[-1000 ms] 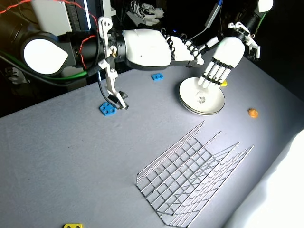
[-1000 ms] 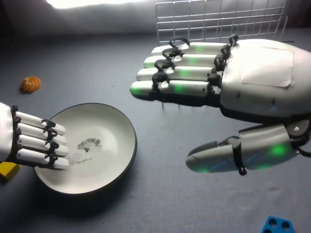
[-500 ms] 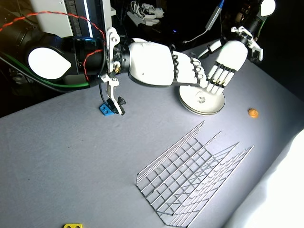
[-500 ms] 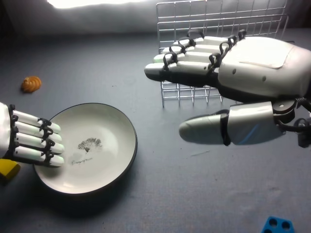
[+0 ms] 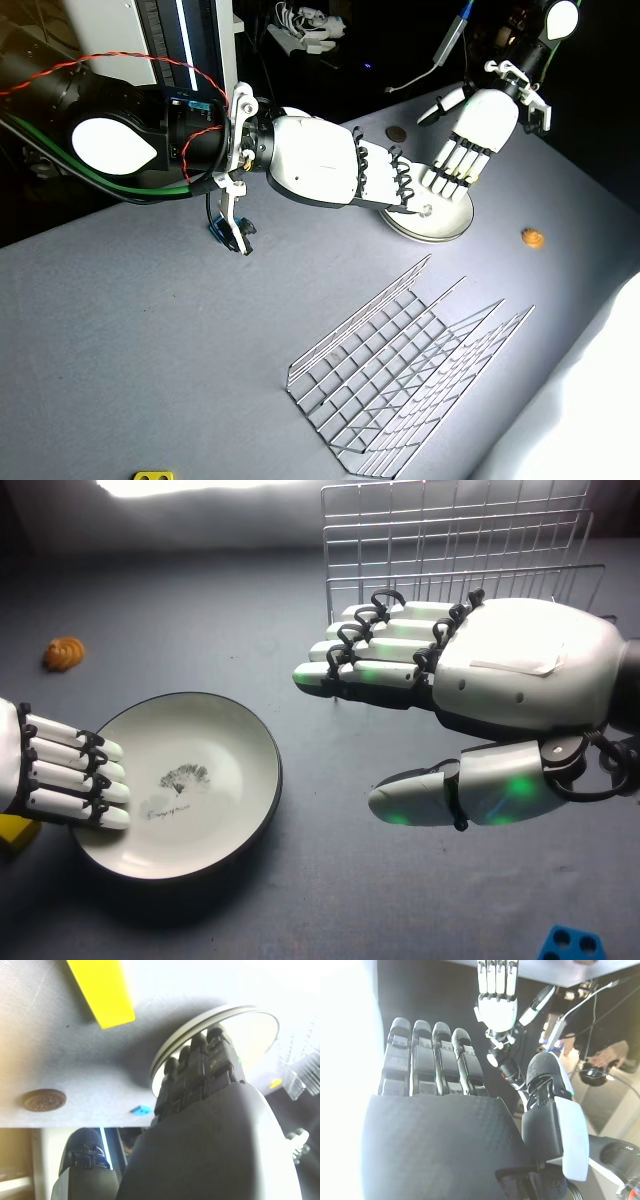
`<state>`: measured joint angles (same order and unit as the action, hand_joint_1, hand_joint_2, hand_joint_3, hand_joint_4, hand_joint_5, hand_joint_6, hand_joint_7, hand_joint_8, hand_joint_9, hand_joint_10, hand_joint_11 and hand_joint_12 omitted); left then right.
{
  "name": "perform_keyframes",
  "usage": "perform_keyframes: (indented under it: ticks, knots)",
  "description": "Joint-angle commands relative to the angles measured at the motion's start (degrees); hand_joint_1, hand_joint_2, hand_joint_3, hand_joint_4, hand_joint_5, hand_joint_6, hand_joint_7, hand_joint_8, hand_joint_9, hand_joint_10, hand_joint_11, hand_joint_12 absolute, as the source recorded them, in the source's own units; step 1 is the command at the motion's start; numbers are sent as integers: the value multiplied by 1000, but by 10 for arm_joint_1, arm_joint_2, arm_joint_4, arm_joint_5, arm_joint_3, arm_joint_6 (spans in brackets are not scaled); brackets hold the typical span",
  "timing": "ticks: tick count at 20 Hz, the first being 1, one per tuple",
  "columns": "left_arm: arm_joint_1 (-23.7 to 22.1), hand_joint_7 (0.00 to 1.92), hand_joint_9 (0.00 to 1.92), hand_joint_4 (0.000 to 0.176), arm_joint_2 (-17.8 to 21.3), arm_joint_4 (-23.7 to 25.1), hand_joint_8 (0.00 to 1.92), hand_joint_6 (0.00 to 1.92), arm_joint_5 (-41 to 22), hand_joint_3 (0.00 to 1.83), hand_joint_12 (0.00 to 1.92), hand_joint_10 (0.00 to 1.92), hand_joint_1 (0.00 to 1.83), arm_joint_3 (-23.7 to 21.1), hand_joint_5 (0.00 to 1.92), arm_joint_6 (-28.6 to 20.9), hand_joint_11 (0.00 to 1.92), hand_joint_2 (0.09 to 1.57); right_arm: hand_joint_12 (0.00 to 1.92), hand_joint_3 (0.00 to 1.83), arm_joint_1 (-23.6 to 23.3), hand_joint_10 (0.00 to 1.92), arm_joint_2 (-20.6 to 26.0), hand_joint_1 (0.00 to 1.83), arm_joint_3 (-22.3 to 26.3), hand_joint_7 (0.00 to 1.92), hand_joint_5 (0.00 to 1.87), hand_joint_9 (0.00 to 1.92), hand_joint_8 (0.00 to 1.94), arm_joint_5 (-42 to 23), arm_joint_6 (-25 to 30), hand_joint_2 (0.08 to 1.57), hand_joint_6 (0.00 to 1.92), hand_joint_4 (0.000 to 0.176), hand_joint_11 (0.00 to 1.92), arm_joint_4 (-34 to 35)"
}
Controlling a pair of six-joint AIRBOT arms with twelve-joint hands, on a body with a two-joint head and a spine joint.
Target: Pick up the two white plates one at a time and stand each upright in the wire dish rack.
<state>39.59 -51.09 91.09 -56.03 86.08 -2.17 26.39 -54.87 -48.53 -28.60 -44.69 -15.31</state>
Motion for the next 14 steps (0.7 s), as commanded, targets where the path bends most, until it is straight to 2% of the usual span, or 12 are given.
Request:
perform_keyframes:
  ticks: [1, 8, 14]
  knots:
    - [2, 0, 0, 0, -1, -28, 0, 0, -15, 2, 0, 0, 0, 4, 0, 3, 0, 1044, 10, 0, -4, 5, 1, 6, 2, 63, 85, 43, 3, -72, -5, 1236, 5, 0, 16, 9]
    - [10, 0, 0, 0, -7, -28, 0, 0, -8, 0, 0, 0, 0, 2, 0, 10, 0, 1043, 17, 0, -3, 8, 0, 0, 2, 67, 77, 48, 9, -75, -20, 1236, 9, 0, 20, 9]
    - [-2, 0, 0, 0, -14, -51, 0, 0, 9, 5, 0, 0, 0, -28, 0, 10, 0, 1053, 36, 2, 7, 4, -1, 5, 2, 82, 95, 60, 3, -92, -71, 1245, 4, 0, 23, -4]
